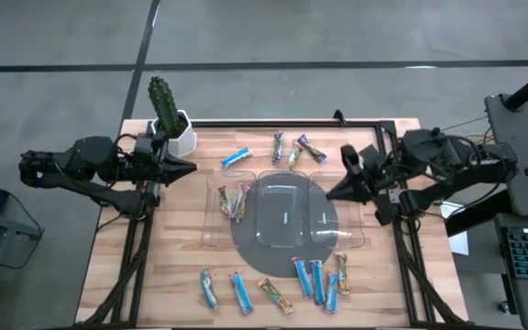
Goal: Pick and place Granola Bars by type
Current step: Put the red granola bar into the left transparent bin
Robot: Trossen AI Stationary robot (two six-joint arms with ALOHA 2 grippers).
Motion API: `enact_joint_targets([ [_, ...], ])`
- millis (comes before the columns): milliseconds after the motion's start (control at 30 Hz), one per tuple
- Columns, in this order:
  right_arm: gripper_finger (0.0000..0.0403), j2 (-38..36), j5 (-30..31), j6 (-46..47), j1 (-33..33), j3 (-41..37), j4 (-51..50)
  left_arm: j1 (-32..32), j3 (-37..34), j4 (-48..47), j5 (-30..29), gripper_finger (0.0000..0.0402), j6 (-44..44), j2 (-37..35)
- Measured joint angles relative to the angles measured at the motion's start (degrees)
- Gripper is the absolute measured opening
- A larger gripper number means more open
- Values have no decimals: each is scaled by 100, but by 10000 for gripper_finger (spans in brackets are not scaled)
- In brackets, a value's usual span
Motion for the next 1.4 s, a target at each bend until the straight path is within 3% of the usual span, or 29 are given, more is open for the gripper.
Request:
enact_joint_targets([
  [500,8,531,44,2121,980,4,-79,0,0,-219,0,0,-17,0],
  [700,8,661,361,2084,1196,4,-88,0,-38,-211,24,0,-19,0],
  [867,8,665,649,1078,1403,4,-108,0,-68,-217,28,0,-13,9],
  [1167,8,667,379,-1214,1827,4,-1112,0,-70,-219,17,0,22,57],
  [1400,8,667,154,-1778,2282,4,-2047,0,-70,-222,-20,0,22,57],
])
